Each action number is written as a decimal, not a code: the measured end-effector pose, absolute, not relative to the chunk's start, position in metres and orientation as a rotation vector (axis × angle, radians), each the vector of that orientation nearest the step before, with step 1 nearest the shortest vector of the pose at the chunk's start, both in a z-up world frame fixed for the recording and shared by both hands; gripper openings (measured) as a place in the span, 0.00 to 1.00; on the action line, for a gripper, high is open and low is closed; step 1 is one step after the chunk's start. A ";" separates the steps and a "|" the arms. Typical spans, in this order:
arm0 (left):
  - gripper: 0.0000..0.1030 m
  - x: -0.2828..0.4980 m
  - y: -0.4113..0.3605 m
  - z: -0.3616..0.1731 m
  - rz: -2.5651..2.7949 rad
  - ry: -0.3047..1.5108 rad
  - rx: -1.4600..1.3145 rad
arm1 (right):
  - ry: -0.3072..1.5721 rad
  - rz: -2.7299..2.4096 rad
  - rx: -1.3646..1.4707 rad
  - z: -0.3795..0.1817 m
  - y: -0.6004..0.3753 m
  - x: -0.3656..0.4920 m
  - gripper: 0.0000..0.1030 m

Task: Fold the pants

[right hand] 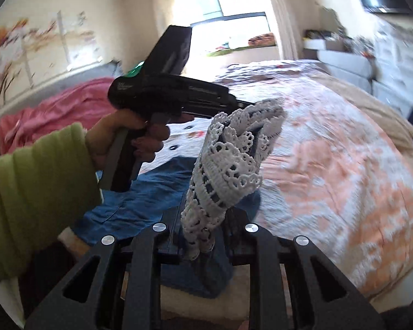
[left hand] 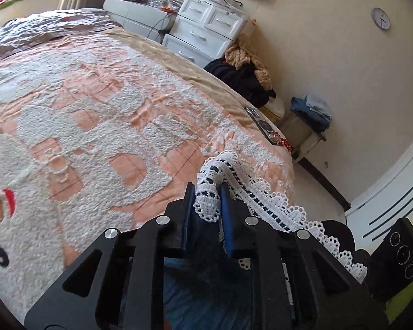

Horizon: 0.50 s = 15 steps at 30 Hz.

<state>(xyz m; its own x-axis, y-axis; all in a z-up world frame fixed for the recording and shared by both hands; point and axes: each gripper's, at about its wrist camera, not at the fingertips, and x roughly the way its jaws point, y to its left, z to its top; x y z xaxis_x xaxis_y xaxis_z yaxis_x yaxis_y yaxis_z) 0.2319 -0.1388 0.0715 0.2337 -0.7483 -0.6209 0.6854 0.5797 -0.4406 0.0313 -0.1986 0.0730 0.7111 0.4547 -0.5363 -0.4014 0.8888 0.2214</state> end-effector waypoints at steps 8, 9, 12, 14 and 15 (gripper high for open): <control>0.11 0.226 -0.056 0.047 -0.804 0.949 -0.210 | 0.742 0.606 -0.133 0.032 -0.111 0.040 0.19; 0.13 0.226 -0.048 0.043 -0.800 0.955 -0.252 | 0.748 0.605 -0.165 0.026 -0.105 0.039 0.19; 0.46 0.225 -0.021 0.033 -0.770 0.958 -0.390 | 0.732 0.597 -0.260 0.014 -0.093 0.034 0.20; 0.53 0.223 -0.004 0.027 -0.763 0.958 -0.496 | 0.703 0.597 -0.320 0.011 -0.085 0.030 0.22; 0.56 0.223 0.002 0.025 -0.763 0.970 -0.536 | 0.690 0.595 -0.346 0.010 -0.081 0.029 0.22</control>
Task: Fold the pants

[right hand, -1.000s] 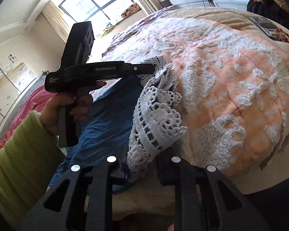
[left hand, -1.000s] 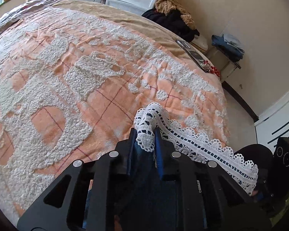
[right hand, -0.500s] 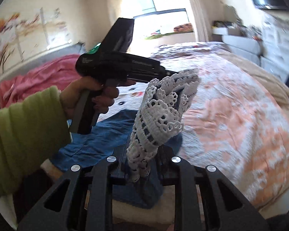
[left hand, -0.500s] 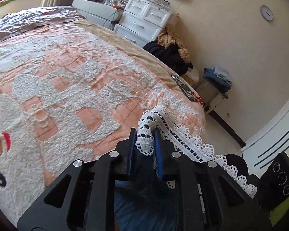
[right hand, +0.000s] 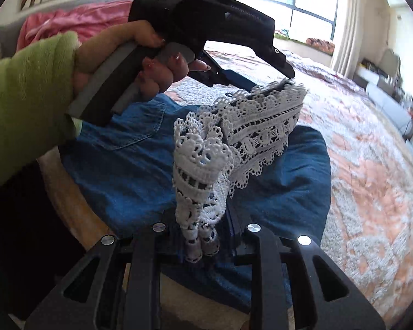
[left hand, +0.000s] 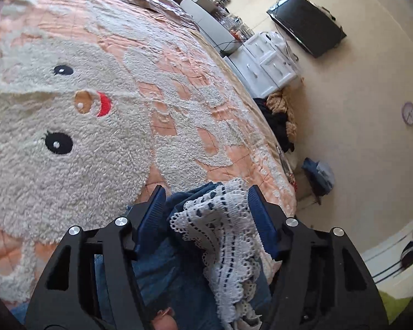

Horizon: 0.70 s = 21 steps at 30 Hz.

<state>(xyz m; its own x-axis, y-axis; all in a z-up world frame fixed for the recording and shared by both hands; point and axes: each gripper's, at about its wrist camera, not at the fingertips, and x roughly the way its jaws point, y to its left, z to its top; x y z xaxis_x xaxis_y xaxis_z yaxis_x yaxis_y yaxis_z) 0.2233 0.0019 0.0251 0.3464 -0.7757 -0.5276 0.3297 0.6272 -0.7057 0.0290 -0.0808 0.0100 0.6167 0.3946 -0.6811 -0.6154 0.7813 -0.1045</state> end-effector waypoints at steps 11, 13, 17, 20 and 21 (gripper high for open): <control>0.64 0.223 0.010 -0.003 -0.669 1.143 -0.552 | 0.723 0.710 -0.215 0.021 -0.096 0.026 0.70; 0.46 0.223 0.009 -0.003 -0.663 1.149 -0.533 | 0.742 0.731 -0.114 0.032 -0.115 0.029 0.76; 0.41 0.223 0.007 -0.001 -0.691 1.149 -0.532 | 0.780 0.657 0.038 0.054 -0.151 0.066 0.82; 0.41 0.223 0.002 0.000 -0.693 1.151 -0.514 | 0.857 0.589 0.109 0.062 -0.172 0.112 0.82; 0.41 0.222 0.002 0.000 -0.692 1.148 -0.512 | 0.884 0.557 0.130 0.063 -0.178 0.127 0.82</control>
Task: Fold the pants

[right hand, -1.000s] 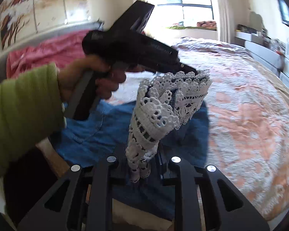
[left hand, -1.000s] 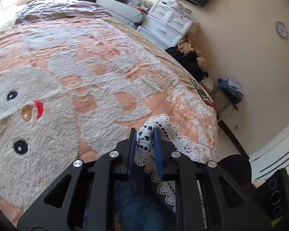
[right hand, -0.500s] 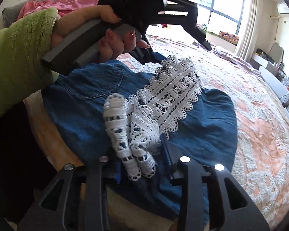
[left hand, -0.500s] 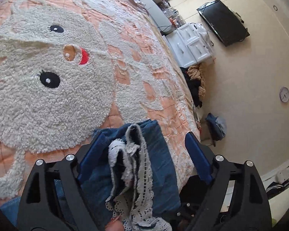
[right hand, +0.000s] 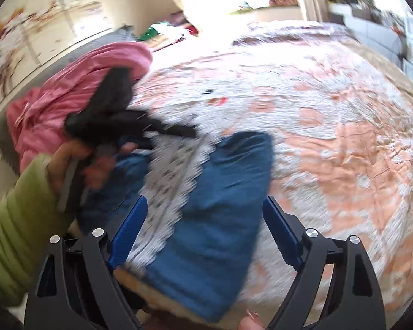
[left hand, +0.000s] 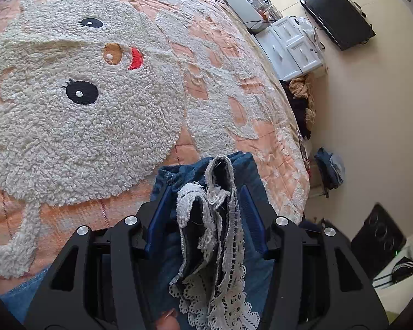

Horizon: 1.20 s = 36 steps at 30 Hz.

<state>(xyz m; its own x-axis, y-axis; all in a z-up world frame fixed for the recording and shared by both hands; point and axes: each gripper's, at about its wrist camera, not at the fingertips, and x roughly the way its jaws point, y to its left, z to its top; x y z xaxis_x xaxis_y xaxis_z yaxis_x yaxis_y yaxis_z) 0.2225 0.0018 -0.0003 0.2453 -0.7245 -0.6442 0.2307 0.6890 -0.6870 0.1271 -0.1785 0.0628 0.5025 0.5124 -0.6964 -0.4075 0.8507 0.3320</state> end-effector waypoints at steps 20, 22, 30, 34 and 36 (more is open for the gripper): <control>0.14 0.222 -0.005 0.025 -0.737 0.954 -0.449 | 0.976 0.576 0.095 0.038 -0.160 0.237 0.11; 0.14 0.225 -0.004 0.016 -0.680 0.997 -0.430 | 0.981 0.551 -0.002 0.029 -0.151 0.237 0.11; 0.20 0.227 0.012 0.000 -0.512 1.061 -0.392 | 0.968 0.506 -0.045 0.018 -0.155 0.237 0.48; 0.42 0.213 0.025 0.024 -0.464 0.982 -0.393 | 0.898 0.519 0.044 0.039 -0.175 0.226 0.55; 0.45 0.205 0.028 0.036 -0.459 0.959 -0.394 | 0.884 0.536 0.064 0.047 -0.181 0.219 0.55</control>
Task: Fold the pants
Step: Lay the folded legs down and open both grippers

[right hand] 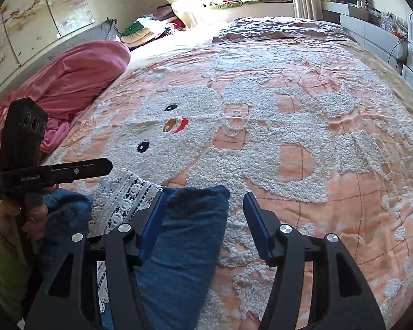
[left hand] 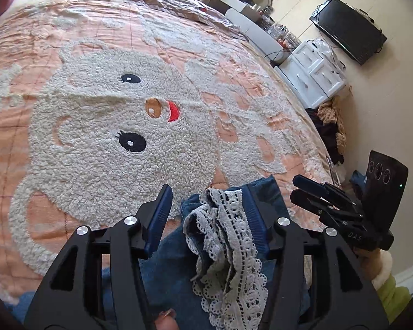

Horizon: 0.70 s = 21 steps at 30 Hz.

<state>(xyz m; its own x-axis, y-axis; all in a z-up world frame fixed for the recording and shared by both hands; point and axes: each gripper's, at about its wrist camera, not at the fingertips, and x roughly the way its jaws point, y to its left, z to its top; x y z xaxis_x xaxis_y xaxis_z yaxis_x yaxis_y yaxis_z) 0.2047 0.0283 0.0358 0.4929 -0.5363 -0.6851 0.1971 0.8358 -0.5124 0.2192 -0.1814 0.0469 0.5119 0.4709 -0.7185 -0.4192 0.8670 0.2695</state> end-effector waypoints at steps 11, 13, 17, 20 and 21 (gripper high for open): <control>0.71 0.113 0.014 0.062 -0.376 0.915 -0.345 | 0.882 0.645 0.040 0.061 -0.182 0.159 0.72; 0.71 0.096 0.009 0.061 -0.365 0.912 -0.339 | 0.869 0.634 0.038 0.061 -0.186 0.148 0.75; 0.71 0.073 0.002 0.055 -0.365 0.922 -0.338 | 0.882 0.641 0.096 0.055 -0.199 0.123 0.78; 0.71 0.060 0.001 0.045 -0.381 0.951 -0.385 | 0.900 0.656 0.118 0.050 -0.206 0.105 0.78; 0.71 0.056 0.001 0.041 -0.377 0.958 -0.393 | 0.905 0.657 0.119 0.048 -0.207 0.100 0.78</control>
